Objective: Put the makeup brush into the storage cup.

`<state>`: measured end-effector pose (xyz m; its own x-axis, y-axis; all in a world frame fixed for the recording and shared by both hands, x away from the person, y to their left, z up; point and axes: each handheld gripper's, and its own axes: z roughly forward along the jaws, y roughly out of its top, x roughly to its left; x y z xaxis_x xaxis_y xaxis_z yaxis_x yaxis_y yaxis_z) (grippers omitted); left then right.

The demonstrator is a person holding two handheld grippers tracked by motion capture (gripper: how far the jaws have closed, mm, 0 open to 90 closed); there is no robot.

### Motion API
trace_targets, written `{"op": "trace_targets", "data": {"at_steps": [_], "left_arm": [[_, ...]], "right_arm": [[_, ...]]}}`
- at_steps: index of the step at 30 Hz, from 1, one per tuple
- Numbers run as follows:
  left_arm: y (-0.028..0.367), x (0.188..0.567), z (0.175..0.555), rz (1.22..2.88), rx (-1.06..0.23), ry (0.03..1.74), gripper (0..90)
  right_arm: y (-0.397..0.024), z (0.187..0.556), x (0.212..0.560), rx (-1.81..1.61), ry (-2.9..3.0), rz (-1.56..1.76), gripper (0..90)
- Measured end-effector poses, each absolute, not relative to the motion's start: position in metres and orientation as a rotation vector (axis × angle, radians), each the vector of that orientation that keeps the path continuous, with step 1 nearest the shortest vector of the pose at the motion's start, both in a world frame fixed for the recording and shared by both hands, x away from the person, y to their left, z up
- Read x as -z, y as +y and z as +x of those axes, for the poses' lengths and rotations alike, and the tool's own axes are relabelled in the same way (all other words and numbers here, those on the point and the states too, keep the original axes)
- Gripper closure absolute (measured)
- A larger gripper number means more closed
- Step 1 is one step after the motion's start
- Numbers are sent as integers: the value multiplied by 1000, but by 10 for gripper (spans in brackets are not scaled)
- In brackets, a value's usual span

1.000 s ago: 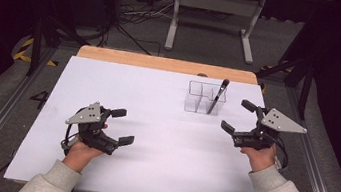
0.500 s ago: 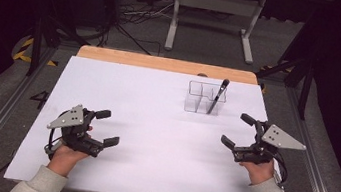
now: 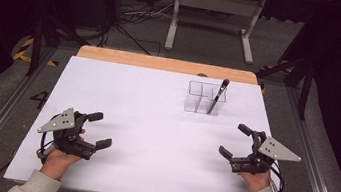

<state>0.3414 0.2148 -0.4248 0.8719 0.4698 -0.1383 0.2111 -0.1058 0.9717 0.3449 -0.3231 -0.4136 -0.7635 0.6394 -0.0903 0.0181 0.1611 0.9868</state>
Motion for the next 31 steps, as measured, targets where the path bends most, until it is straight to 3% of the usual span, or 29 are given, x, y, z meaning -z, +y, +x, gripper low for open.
{"op": "trace_targets", "data": {"at_steps": [12,31], "left_arm": [[211,430,339,1701,-268,526,36],[209,438,339,1661,-273,544,35]], "right_arm": [[-327,339,435,-1644,1956,661,4],[-325,340,437,-1643,1957,680,0]]}}
